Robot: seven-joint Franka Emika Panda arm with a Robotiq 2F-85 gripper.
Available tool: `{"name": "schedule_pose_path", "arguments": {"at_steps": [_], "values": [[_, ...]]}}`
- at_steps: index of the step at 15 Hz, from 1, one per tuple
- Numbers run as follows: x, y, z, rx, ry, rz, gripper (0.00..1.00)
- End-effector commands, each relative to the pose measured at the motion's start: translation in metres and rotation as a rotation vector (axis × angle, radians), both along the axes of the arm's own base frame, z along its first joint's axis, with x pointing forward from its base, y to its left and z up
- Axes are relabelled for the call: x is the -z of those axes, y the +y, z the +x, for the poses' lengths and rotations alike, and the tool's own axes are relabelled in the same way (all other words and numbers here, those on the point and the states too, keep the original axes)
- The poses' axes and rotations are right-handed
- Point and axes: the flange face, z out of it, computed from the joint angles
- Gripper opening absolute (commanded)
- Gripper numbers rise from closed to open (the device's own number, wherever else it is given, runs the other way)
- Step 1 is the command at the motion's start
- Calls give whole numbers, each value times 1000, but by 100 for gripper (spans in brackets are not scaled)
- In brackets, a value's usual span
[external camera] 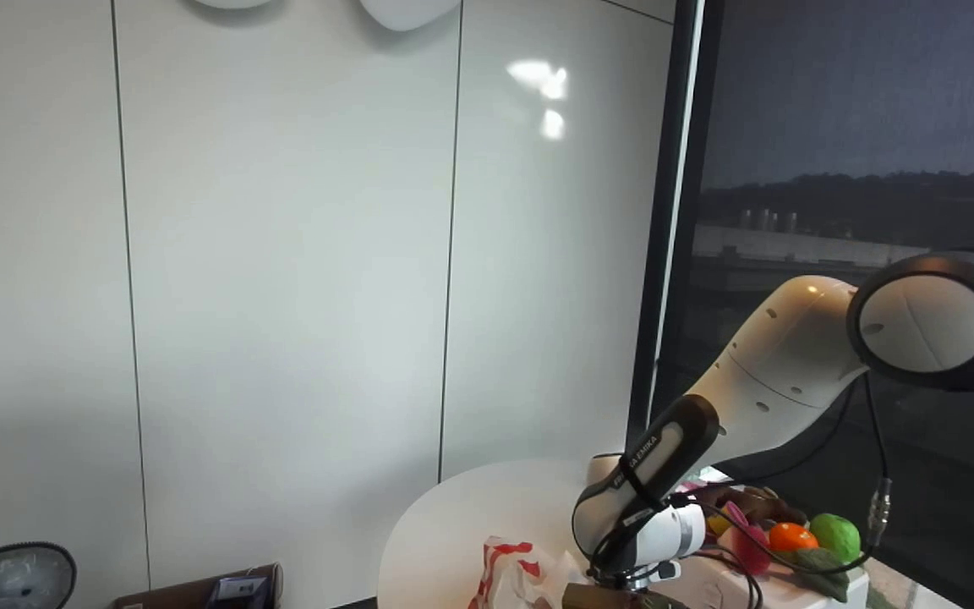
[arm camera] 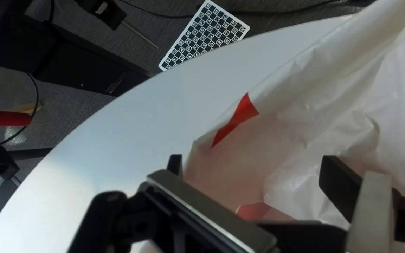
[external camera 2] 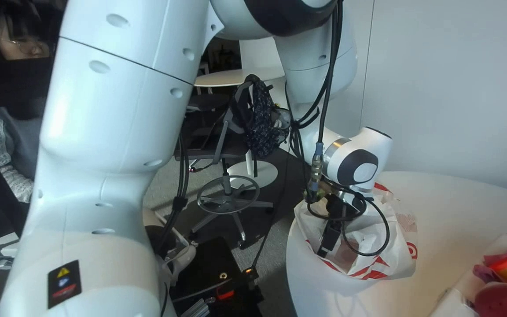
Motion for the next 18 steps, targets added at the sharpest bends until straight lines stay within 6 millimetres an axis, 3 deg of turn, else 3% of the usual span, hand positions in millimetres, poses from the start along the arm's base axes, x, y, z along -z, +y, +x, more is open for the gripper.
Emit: {"name": "schedule_pose_path", "arguments": {"at_steps": [1,6,10,18], "values": [[5,1,23,28,-89,-79,100],[-4,-7,53,91,-258,-210,100],[-2,-11,65,146,-314,-285,100],[-2,11,48,186,-223,-145,100]]}}
